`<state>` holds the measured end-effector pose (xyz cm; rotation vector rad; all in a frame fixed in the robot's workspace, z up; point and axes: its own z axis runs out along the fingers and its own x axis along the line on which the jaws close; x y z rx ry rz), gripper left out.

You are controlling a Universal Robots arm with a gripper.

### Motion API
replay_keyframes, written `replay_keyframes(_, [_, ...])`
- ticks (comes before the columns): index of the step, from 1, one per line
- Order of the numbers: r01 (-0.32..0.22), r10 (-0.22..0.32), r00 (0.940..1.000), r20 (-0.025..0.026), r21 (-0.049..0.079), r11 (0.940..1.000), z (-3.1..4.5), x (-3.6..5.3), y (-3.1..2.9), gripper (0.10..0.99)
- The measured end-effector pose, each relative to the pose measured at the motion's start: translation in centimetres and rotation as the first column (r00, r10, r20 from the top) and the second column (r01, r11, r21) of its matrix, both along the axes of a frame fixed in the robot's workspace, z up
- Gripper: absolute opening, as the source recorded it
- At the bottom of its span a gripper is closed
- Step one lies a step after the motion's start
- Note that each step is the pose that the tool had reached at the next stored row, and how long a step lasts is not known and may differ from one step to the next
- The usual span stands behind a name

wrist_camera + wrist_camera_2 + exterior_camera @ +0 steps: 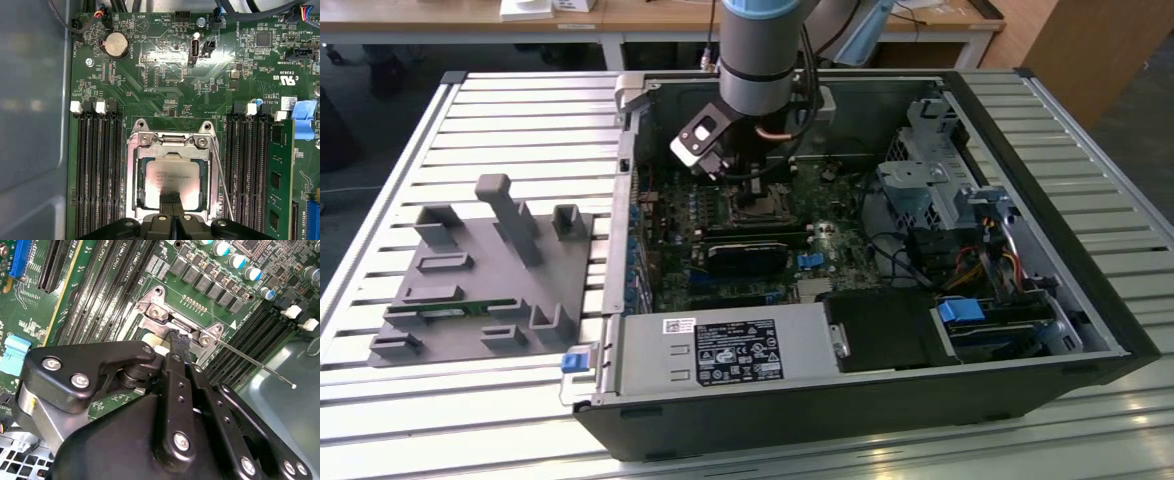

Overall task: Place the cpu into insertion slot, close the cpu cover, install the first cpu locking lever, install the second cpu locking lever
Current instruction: 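Close the cpu cover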

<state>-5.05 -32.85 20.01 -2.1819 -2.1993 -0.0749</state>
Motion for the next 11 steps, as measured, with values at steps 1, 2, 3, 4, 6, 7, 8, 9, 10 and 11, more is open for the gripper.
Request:
replay_keyframes(1, [0.000,0.000,1.0000,0.0000,0.000,1.0000,-0.03,0.03,0.00,0.106])
replay_keyframes(2, [0.000,0.000,1.0000,-0.0001,0.000,1.0000,-0.05,0.04,-0.01,0.106])
replay_keyframes(3, [0.000,0.000,1.0000,-0.0002,0.000,1.0000,-0.05,0.05,-0.01,0.106])
replay_keyframes(4, [0.000,0.000,1.0000,-0.0001,0.000,1.0000,-0.05,0.05,-0.01,0.106])
replay_keyframes(6, [0.000,0.000,1.0000,0.0004,0.000,1.0000,0.00,0.06,0.00,0.106])
replay_keyframes(7, [0.000,0.000,1.0000,0.0004,0.001,1.0000,0.14,0.07,0.01,0.106])
replay_keyframes(8, [0.000,0.000,1.0000,0.0002,0.000,1.0000,0.35,0.06,0.00,0.106])
replay_keyframes(9, [0.000,0.000,1.0000,0.0002,0.000,1.0000,0.54,0.06,0.00,0.106])
replay_keyframes(10, [0.000,0.000,1.0000,0.0001,0.000,1.0000,0.72,0.06,0.00,0.106])
replay_keyframes(11, [0.000,0.000,1.0000,0.0001,0.000,1.0000,0.85,0.06,0.00,0.106])
